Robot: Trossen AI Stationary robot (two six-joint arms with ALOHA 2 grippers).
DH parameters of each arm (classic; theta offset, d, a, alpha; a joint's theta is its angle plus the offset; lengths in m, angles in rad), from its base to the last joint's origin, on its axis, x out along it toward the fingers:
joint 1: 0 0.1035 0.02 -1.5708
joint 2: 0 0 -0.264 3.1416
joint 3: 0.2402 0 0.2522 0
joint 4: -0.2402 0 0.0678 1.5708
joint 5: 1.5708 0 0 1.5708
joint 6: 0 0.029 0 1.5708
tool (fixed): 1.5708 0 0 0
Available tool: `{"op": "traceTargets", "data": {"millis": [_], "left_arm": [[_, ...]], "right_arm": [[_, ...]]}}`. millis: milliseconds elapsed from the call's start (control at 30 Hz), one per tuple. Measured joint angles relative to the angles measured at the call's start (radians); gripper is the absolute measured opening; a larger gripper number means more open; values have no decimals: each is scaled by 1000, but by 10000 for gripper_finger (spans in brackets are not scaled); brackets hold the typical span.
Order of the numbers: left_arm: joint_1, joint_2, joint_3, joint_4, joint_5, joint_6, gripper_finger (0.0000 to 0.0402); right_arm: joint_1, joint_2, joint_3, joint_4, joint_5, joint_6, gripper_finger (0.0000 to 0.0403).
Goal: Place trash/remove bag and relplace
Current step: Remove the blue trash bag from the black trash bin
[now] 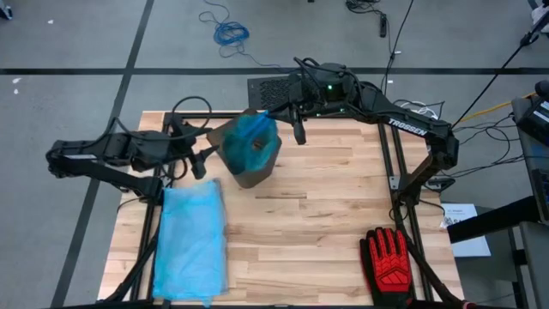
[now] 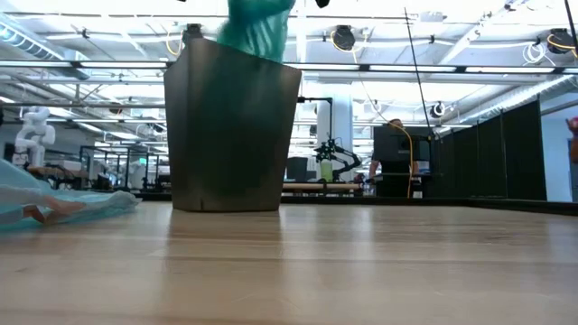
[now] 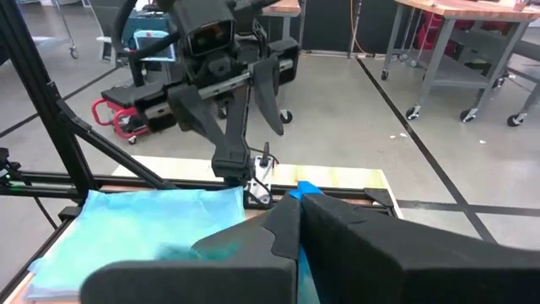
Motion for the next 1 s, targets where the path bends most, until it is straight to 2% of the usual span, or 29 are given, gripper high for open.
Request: {"op": "traceTargets", "data": {"millis": [133, 300, 400, 633, 733, 900, 1000], "left_arm": [[1, -3, 16, 15, -47, 11, 246], [35, 12, 16, 99, -28, 73, 246], [61, 51, 17, 150, -6, 113, 246], [136, 181, 17, 200, 25, 140, 246], [157, 217, 15, 264, 26, 194, 246], [183, 213, 16, 406, 36, 309, 246], [203, 200, 17, 455, 99, 345, 246]], "right_arm": [[0, 0, 0, 2, -3, 0, 0], [5, 0, 0, 14, -4, -13, 16], [10, 0, 0, 21, -5, -25, 56], [22, -1, 0, 24, -6, -27, 187], [15, -2, 0, 2, -6, -35, 224], [13, -2, 0, -53, -5, -40, 232], [13, -2, 0, -62, -5, -49, 220]]}}
